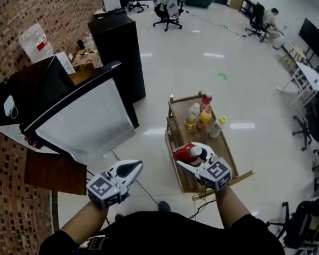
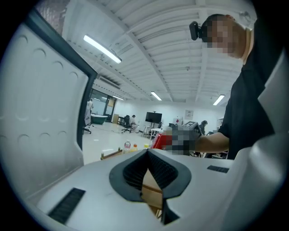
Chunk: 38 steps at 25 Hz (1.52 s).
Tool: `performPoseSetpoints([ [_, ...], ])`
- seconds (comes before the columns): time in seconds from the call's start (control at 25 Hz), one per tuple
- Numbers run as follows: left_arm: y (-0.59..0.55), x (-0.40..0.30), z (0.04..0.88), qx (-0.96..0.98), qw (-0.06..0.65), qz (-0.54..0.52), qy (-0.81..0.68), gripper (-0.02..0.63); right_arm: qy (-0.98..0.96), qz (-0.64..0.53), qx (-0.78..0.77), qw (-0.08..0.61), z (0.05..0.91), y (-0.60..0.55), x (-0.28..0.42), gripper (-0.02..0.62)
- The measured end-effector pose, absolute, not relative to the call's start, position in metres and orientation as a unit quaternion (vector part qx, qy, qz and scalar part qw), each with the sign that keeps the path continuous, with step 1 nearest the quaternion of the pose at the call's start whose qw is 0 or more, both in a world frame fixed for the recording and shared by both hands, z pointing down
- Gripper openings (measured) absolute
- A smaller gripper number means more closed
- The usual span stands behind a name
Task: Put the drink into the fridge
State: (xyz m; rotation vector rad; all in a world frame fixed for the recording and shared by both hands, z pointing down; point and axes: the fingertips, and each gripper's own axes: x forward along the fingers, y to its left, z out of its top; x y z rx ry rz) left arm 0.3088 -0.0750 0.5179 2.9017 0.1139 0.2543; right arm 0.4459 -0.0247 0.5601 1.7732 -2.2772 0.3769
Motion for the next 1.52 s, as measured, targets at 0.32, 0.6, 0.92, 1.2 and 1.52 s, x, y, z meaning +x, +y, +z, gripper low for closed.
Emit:
performPoseSetpoints([
  [0.32, -0.129, 0.167, 0.468, 0.991, 0.106, 0.056, -0.055, -0.003, -0.837, 0.068, 0.528, 0.123, 0.473, -0.081, 0.308, 0.360],
  [0.6, -0.179, 0.029, 0.448, 0.985, 0.086, 0.036, -0.145, -0.003, -0.879, 0.044, 0.460, 0.121, 0.435, -0.143, 0.174, 0.360],
  [0.92, -0.207, -0.099, 0.436, 0.968, 0.079, 0.020, -0.236, -0.003, -0.912, 0.029, 0.380, 0.150, 0.429, -0.202, 0.046, 0.360],
  [1.2, -0.215, -0.174, 0.440, 0.955, 0.089, 0.007, -0.284, -0.003, -0.914, 0.006, 0.346, 0.213, 0.435, -0.250, -0.030, 0.360],
  [1.52, -0.224, -0.239, 0.442, 0.947, 0.086, -0.004, -0.308, -0.003, -0.894, -0.034, 0.343, 0.285, 0.441, -0.313, -0.101, 0.360],
])
